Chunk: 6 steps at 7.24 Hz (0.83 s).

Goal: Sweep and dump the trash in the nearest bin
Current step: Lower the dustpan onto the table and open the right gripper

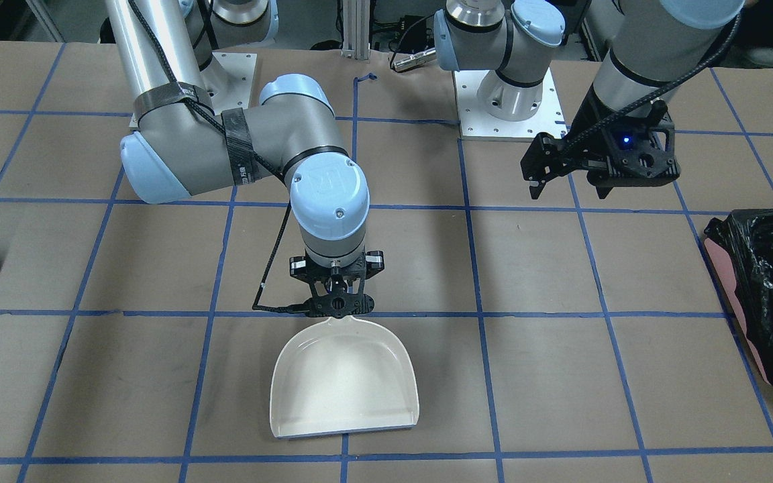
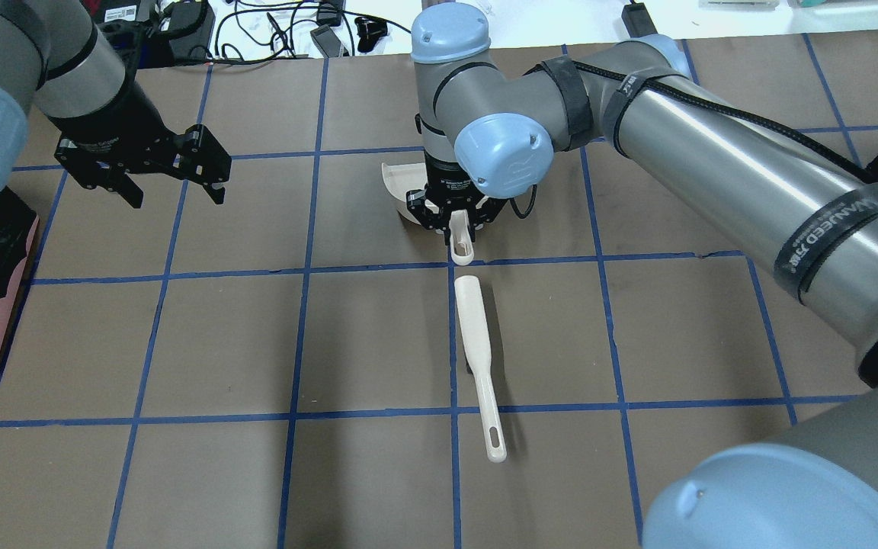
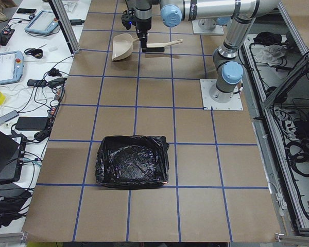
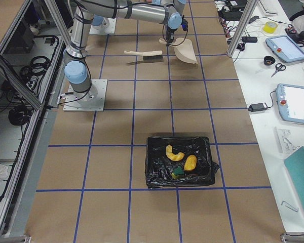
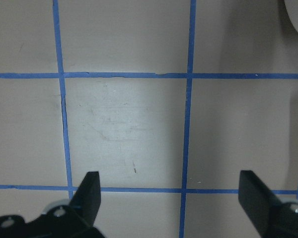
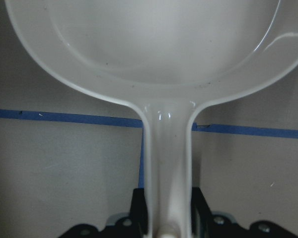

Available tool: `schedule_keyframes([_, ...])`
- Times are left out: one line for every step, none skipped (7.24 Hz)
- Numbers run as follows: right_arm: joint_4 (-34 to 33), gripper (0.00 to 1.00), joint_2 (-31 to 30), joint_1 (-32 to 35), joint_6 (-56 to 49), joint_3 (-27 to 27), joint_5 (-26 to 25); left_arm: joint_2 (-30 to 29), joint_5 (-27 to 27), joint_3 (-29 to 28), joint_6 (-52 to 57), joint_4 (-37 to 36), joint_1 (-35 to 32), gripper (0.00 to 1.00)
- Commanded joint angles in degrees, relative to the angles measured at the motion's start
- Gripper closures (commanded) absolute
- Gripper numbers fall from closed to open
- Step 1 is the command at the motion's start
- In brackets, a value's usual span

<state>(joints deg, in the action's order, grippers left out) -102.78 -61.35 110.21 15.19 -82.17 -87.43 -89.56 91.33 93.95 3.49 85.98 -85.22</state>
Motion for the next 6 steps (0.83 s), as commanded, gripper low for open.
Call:
schedule_keyframes([-0.3, 1.0, 0.4, -0.3, -1.6, -0.3, 0.0, 0.2, -0.1, 0.0, -0.2, 0.0, -0.1, 0.0])
schedule_keyframes([-0.3, 1.0, 0.5, -0.3, -1.6, -0.3, 0.0, 0.4, 0.0, 0.0, -0.1, 0.1, -0.2, 0.0])
schedule_keyframes([-0.3, 1.0, 1.2, -0.3, -1.6, -0.3, 0.0, 0.4, 0.4, 0.0, -0.1, 0.1, -0.2, 0.0])
schedule_keyframes([-0.3, 1.0, 1.4, -0.3, -1.5, -0.3, 0.0, 0.5, 0.3, 0.0, -0.1, 0.1, -0.2, 0.0])
schedule_keyframes([-0.3, 1.0, 1.4, -0.3, -1.6, -0.3, 0.0, 0.6, 0.3, 0.0, -0.1, 0.1, -0.3, 0.0])
schedule_keyframes([-0.7, 1.0, 1.4, -0.5, -1.7, -0.2, 0.0, 0.6, 0.3, 0.0, -0.1, 0.1, -0.3, 0.0])
